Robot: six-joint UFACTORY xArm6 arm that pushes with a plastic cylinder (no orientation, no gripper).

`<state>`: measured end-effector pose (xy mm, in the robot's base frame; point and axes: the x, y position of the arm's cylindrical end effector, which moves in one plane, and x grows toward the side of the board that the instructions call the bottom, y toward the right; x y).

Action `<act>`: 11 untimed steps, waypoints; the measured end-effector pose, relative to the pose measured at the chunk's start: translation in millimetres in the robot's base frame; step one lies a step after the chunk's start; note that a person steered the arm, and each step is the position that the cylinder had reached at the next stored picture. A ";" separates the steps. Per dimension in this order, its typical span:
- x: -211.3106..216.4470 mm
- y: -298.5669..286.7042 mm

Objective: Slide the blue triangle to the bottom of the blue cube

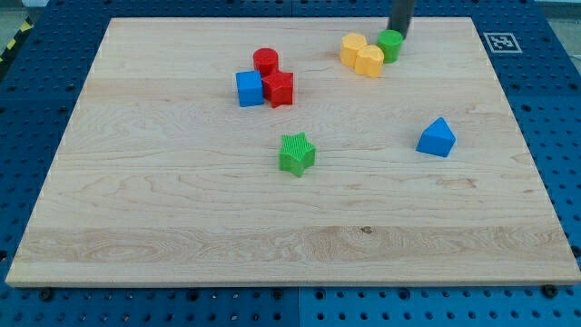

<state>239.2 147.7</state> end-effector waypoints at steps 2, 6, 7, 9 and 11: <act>13.9 75.4; 218.3 73.6; 227.8 17.5; 224.9 -49.3; 235.2 -8.2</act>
<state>474.4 139.5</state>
